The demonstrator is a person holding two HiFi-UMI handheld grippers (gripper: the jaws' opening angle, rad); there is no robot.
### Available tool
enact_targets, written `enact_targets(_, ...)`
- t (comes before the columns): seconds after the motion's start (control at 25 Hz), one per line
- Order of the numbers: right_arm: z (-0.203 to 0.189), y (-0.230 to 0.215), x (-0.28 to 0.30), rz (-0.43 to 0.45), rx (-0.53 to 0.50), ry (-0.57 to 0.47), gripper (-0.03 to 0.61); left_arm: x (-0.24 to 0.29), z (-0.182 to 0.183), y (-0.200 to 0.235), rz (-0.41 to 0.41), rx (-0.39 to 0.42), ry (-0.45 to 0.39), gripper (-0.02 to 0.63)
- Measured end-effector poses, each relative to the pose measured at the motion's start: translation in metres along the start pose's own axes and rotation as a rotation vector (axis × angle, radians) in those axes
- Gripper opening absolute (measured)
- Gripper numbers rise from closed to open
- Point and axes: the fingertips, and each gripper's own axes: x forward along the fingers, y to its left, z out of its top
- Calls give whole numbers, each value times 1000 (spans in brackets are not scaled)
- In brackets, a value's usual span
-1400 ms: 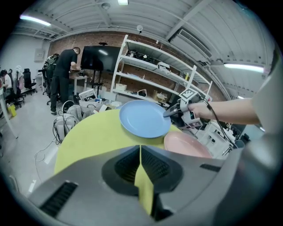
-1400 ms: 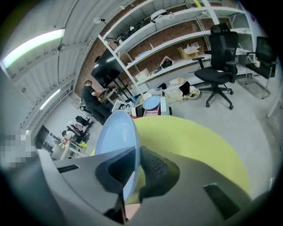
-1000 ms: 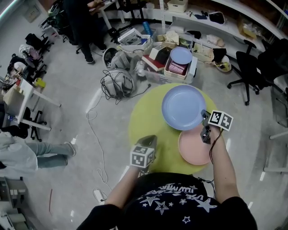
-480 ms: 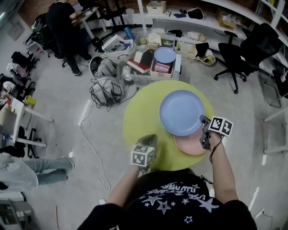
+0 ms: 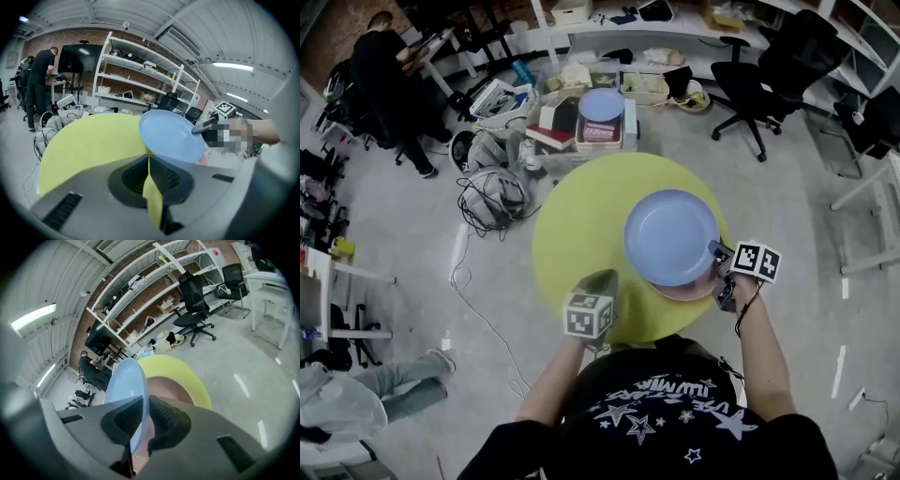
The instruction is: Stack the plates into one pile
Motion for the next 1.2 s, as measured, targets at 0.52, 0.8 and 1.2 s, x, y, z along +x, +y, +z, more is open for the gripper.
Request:
enact_targets(0.52, -34, -49, -32, -95, 127, 12, 43, 15, 2, -30, -78, 50, 39, 20)
enact_targets(0.8, -45, -60, -36, -164, 121, 6, 46, 14, -8, -31, -92, 58, 59, 20)
enact_targets(1.2, -54, -61, -38, -273, 50, -19, 48, 7, -20, -30, -119, 64, 77, 20)
